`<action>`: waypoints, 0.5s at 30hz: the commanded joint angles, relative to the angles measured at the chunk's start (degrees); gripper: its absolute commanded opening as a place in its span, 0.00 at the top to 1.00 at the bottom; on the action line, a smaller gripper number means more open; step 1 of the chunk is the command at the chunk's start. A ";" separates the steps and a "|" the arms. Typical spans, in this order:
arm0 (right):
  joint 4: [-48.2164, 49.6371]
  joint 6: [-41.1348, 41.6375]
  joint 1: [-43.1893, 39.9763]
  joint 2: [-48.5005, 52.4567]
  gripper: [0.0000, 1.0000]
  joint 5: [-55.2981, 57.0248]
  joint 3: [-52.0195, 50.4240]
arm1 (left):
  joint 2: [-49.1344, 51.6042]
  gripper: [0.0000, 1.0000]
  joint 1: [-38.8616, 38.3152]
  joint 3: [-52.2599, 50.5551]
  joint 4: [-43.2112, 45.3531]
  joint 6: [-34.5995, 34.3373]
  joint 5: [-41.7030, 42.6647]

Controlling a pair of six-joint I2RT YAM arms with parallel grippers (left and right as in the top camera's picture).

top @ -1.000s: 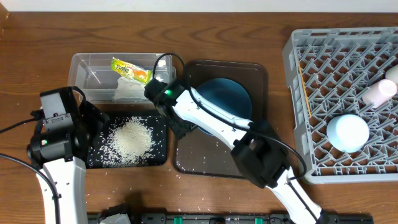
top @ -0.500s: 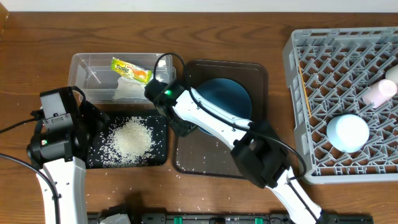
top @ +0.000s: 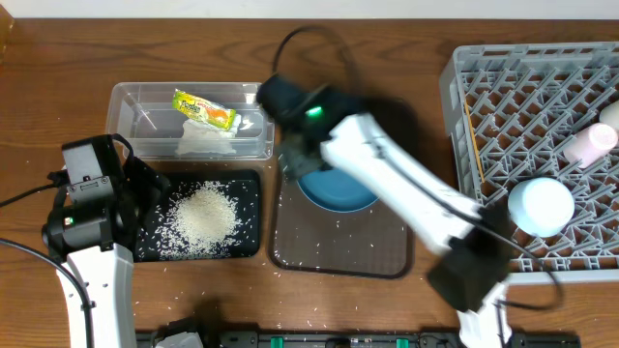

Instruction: Sort waste into correct bins and load items into the dishwasher rack

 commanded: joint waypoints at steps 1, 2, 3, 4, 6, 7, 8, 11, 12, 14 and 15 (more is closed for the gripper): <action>-1.66 0.70 -4.42 -3.82 0.01 3.32 0.46 | 0.11 0.04 0.17 0.42 -0.35 0.11 -0.94; -2.36 0.70 -5.66 -4.15 0.01 3.56 0.46 | 0.11 0.03 0.17 0.42 -0.35 0.11 -0.94; -3.32 0.68 -7.39 -4.22 0.01 3.65 0.44 | 0.11 0.04 0.17 0.42 -0.35 0.11 -0.94; -3.93 0.68 -8.50 -4.22 0.01 3.63 0.44 | 0.11 0.04 0.17 0.42 -0.37 0.11 -0.94; -4.52 0.70 -11.37 -4.09 0.01 3.41 -0.28 | 0.11 0.04 0.17 0.42 -0.35 0.11 -0.94; -4.09 0.70 -12.83 -4.09 0.01 2.51 -1.16 | 0.11 0.04 0.17 0.42 -0.35 0.11 -0.94; -3.61 0.70 -13.97 -4.09 0.01 1.14 -1.81 | 0.11 0.04 0.17 0.42 -0.35 0.11 -0.94; -1.60 0.68 -17.25 -4.09 0.01 -4.90 -4.61 | 0.11 0.04 0.17 0.42 -0.35 0.11 -0.94; -1.07 0.70 -18.08 -4.09 0.01 -6.21 -5.73 | 0.11 0.03 0.17 0.42 -0.35 0.11 -0.94; 0.02 0.70 -19.32 -4.09 0.01 -8.07 -7.87 | 0.11 0.04 0.17 0.42 -0.35 0.11 -0.94; 1.07 0.70 -19.78 -4.09 0.01 -9.11 -9.20 | 0.11 0.04 0.17 0.42 -0.35 0.11 -0.94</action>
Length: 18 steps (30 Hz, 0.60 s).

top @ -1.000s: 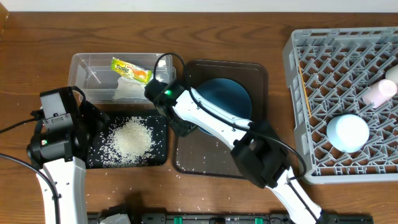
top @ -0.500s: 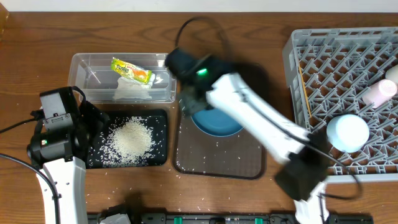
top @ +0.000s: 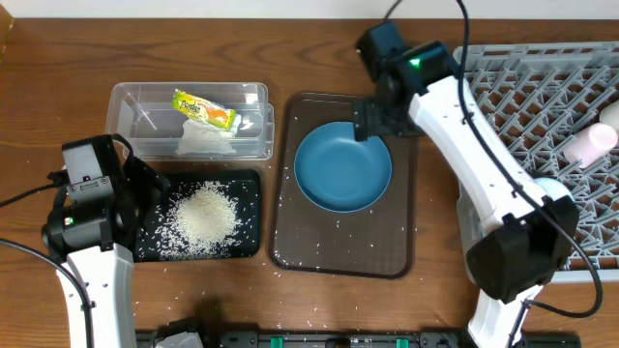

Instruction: Sort waste into correct bins and load items into the dishwasher rack

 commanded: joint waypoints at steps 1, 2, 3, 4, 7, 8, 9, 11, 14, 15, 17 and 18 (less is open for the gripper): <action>2.27 0.70 -1.42 0.55 0.01 -6.32 -4.04 | 0.11 0.04 0.17 0.42 -0.35 0.11 -0.94; 3.26 0.70 -1.60 0.55 0.01 -7.13 -5.14 | 0.11 0.04 0.17 0.42 -0.35 0.11 -0.94; 4.50 0.70 -1.68 0.55 0.01 -7.72 -6.36 | 0.11 0.04 0.17 0.42 -0.35 0.11 -0.94; 6.47 0.70 -1.70 0.55 0.01 -8.15 -8.24 | 0.11 0.04 0.17 0.42 -0.35 0.11 -0.94; 10.05 0.72 -1.66 0.55 0.01 -9.35 -11.85 | 0.11 0.04 0.17 0.42 -0.35 0.11 -0.94; 11.19 0.72 -1.64 0.55 0.03 -10.16 -13.11 | 0.11 0.04 0.17 0.42 -0.37 0.11 -0.94; 11.98 0.72 -1.64 0.55 0.04 -11.13 -14.12 | 0.11 0.04 0.17 0.42 -0.35 0.11 -0.94; 12.63 0.72 -1.64 0.55 0.05 -12.44 -14.99 | 0.11 0.04 0.17 0.42 -0.35 0.11 -0.94; 12.76 0.68 -1.62 0.52 0.06 -16.72 -15.19 | 0.11 0.04 0.17 0.42 -0.35 0.11 -0.94; 12.83 0.66 -1.62 0.50 0.05 -18.91 -15.17 | 0.11 0.04 0.17 0.42 -0.35 0.11 -0.94; 13.18 -0.48 -1.62 0.50 0.02 -23.15 -15.17 | 0.11 0.04 0.17 0.42 -0.35 0.11 -0.94; 13.53 -2.51 -1.55 0.50 0.01 -25.94 -15.17 | 0.11 0.03 0.17 0.42 -0.37 0.11 -0.94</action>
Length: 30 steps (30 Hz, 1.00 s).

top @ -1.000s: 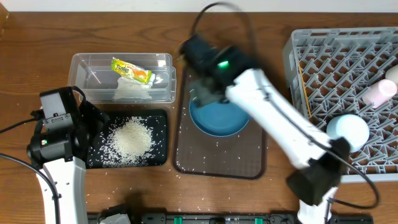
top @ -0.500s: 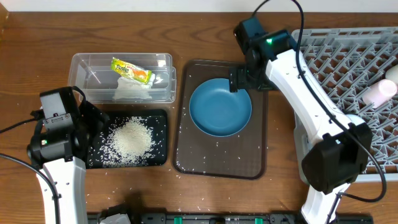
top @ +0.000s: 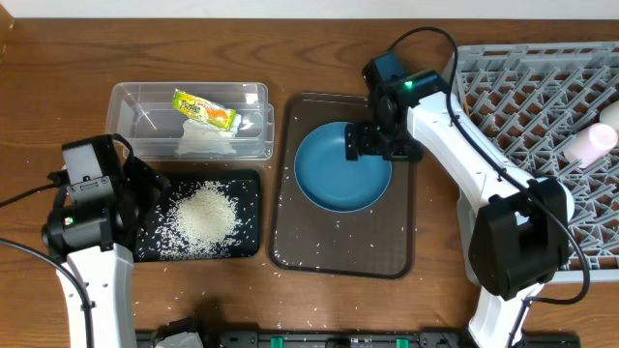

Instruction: Sort waste into correct bins and load items into the dishwasher rack

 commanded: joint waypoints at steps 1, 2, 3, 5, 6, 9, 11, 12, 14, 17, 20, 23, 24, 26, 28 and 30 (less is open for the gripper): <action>0.72 -5.07 0.17 0.04 0.01 -11.34 0.00 | 0.11 0.03 0.17 0.42 -0.35 0.09 -0.94; 0.85 -8.22 0.44 0.04 0.01 -14.36 0.00 | 0.11 0.04 0.17 0.42 -0.35 0.09 -0.94; 0.83 -10.73 0.79 0.04 0.01 -16.87 0.00 | 0.11 0.04 0.17 0.42 -0.35 0.09 -0.94; 0.79 -13.07 1.70 0.04 0.01 -19.30 0.00 | 0.11 0.04 0.17 0.42 -0.35 0.09 -0.94; 0.83 -12.98 2.29 0.04 0.01 -19.28 0.00 | 0.11 0.04 0.17 0.42 -0.35 0.09 -0.94; 1.62 -13.00 4.94 0.04 0.01 -18.95 0.00 | 0.11 0.04 0.17 0.42 -0.35 0.09 -0.94; 2.45 -12.98 6.69 0.07 0.01 -18.12 -0.02 | 0.11 0.04 0.17 0.42 -0.35 0.09 -0.94; 3.08 -12.87 7.74 0.07 0.01 -17.31 -0.02 | 0.11 0.03 0.17 0.42 -0.35 0.09 -0.94; 4.28 -10.91 9.70 0.07 0.01 -14.43 -0.07 | 0.11 0.04 0.17 0.42 -0.35 0.09 -0.94; 5.92 -5.27 12.83 0.07 0.01 -7.37 -0.35 | 0.13 0.04 0.17 0.42 -0.35 0.09 -0.94; 7.37 -0.79 16.00 0.07 0.01 -2.91 -0.72 | 0.11 0.04 0.17 0.42 -0.35 0.09 -0.94; 9.75 0.17 18.73 0.07 0.01 -2.71 -1.03 | 0.11 0.04 0.17 0.42 -0.37 0.09 -0.94; 10.43 0.15 19.69 0.07 0.01 -2.29 -1.03 | 0.11 0.04 0.17 0.42 -0.35 0.11 -0.94; 11.41 0.15 21.42 0.07 0.01 -0.24 -1.07 | 0.11 0.04 0.17 0.42 -0.35 0.09 -0.94; 11.72 0.17 23.10 0.07 0.01 3.50 -1.09 | 0.11 0.04 0.17 0.42 -0.35 0.09 -0.94; 11.69 0.20 24.79 0.07 0.01 8.20 -1.09 | 0.11 0.04 0.17 0.42 -0.35 0.09 -0.94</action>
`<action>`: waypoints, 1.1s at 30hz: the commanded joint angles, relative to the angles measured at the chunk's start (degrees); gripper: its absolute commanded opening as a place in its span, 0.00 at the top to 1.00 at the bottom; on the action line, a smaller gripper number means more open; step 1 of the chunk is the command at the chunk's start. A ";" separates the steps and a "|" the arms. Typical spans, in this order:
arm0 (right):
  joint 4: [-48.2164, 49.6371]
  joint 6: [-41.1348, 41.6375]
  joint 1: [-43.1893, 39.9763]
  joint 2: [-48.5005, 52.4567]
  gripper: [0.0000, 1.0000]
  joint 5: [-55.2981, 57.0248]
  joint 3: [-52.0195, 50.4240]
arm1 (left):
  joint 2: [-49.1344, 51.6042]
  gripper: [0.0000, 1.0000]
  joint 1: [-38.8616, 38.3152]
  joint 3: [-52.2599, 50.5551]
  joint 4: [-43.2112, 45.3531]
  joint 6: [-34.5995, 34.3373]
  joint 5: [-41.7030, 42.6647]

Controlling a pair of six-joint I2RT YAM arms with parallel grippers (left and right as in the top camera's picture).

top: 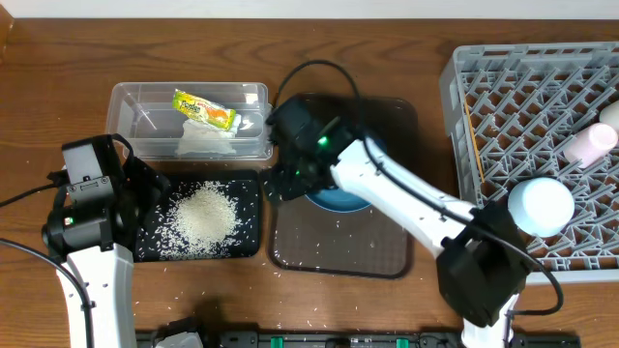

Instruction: Sort waste into correct bins and load items into the dishwasher rack

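Note:
A blue bowl point(338, 200) sits on the brown tray point(338, 246), mostly covered by my right arm. My right gripper point(287, 166) reaches across the bowl to its left rim, near the corner of the clear bin point(145, 111); its fingers are hidden under the wrist. The bin holds a yellow wrapper point(204, 108) and a white tissue point(205, 142). Loose rice point(203, 215) lies heaped on a black tray point(247, 193). My left gripper point(147, 184) rests at that tray's left edge, its fingers too dark to read. The grey dish rack point(503, 97) stands at the right.
In the rack lie a pink cup point(592, 142) and a pale blue round dish point(540, 205). Scattered rice grains dot the brown tray and the table in front of it. A cable loops over the table behind the brown tray.
My right gripper has moved from the bowl's right rim to its left rim, with the arm now lying across the bowl. The left arm has not moved.
My right arm was first stretched over the bowl toward its left side, blurred. Then it stood behind the bowl at the back right, leaving the bowl in full view. After that its gripper was at the bowl's right rim, and now it is at the left rim.

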 commanded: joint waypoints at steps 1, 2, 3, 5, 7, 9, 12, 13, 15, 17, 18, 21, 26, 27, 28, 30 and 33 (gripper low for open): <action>0.09 1.38 2.71 0.07 0.01 9.49 -0.52 | 0.11 0.04 0.17 0.42 -0.35 0.11 -0.94; 0.07 1.40 3.26 0.07 0.01 11.15 -0.52 | 0.11 0.03 0.17 0.42 -0.37 0.11 -0.94; -0.04 1.90 3.67 0.07 0.01 12.70 -0.52 | 0.11 0.04 0.17 0.42 -0.35 0.11 -0.94; -0.50 3.93 3.98 0.07 0.01 15.23 -0.52 | 0.11 0.04 0.17 0.42 -0.35 0.11 -0.94; -0.72 4.98 3.93 0.07 0.02 16.00 -0.59 | 0.11 0.04 0.17 0.42 -0.35 0.11 -0.94; -0.55 5.01 3.89 0.07 0.03 16.04 -0.83 | 0.11 0.04 0.17 0.42 -0.37 0.11 -0.94; -0.24 5.27 3.91 0.07 0.03 16.04 -1.33 | 0.13 0.04 0.17 0.42 -0.35 0.11 -0.94; -0.09 5.77 3.91 0.07 0.03 16.02 -1.64 | 0.11 0.04 0.17 0.42 -0.35 0.11 -0.94; -0.07 6.56 3.91 0.07 0.03 16.00 -2.10 | 0.11 0.04 0.17 0.42 -0.35 0.11 -0.94; 0.00 6.93 3.91 0.07 0.03 16.02 -2.75 | 0.11 0.04 0.17 0.42 -0.35 0.11 -0.94; 0.04 6.95 3.91 0.07 0.03 16.00 -2.97 | 0.11 0.04 0.17 0.42 -0.35 0.11 -0.94; 0.81 7.63 3.91 0.07 0.02 16.00 -4.28 | 0.11 0.04 0.17 0.42 -0.37 0.11 -0.94; 1.68 8.00 3.91 0.07 0.02 16.00 -5.60 | 0.11 0.04 0.17 0.42 -0.35 0.11 -0.94; 1.73 8.00 3.91 0.07 0.02 16.00 -5.60 | 0.11 0.03 0.17 0.42 -0.35 0.11 -0.94; 1.86 8.00 3.89 0.07 0.02 16.00 -5.60 | 0.11 0.04 0.17 0.42 -0.35 0.11 -0.94; 2.03 8.00 3.85 0.07 0.02 16.00 -5.60 | 0.11 0.04 0.17 0.42 -0.35 0.11 -0.94; 2.34 8.00 3.80 0.07 0.02 16.00 -5.60 | 0.11 0.04 0.17 0.42 -0.35 0.11 -0.94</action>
